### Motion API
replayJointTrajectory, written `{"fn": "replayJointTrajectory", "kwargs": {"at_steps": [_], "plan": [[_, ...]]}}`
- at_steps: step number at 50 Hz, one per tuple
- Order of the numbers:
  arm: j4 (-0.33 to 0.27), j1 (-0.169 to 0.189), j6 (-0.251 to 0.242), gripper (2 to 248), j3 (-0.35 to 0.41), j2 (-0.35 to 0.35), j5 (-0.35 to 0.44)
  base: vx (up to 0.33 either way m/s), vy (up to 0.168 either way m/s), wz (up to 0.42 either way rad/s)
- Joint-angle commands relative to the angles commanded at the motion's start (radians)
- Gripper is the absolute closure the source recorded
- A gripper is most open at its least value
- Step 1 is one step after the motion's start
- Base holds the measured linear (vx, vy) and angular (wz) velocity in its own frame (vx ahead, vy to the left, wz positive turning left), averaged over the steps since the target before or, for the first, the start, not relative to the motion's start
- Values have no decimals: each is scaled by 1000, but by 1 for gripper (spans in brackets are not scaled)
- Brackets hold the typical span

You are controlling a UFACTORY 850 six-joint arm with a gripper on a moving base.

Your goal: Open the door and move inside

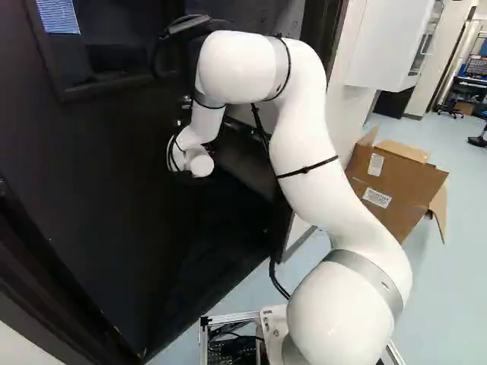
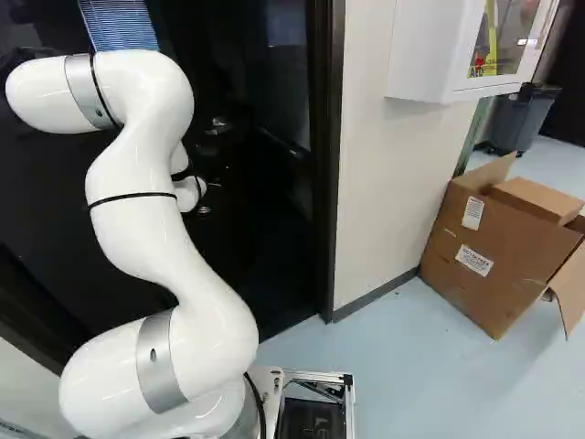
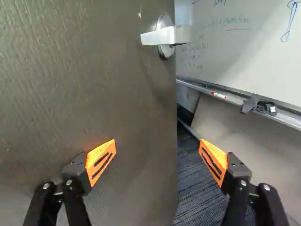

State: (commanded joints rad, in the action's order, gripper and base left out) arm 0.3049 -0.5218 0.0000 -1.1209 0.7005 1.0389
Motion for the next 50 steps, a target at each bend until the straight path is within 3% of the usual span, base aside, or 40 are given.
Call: {"fn": "replayJointTrajectory", "kwargs": {"at_steps": [22, 50], "plan": [[0, -31, 0, 3, -56, 40, 0, 0, 0, 0], [0, -31, 0, 3, 116, -83, 0, 0, 0, 0]]}}
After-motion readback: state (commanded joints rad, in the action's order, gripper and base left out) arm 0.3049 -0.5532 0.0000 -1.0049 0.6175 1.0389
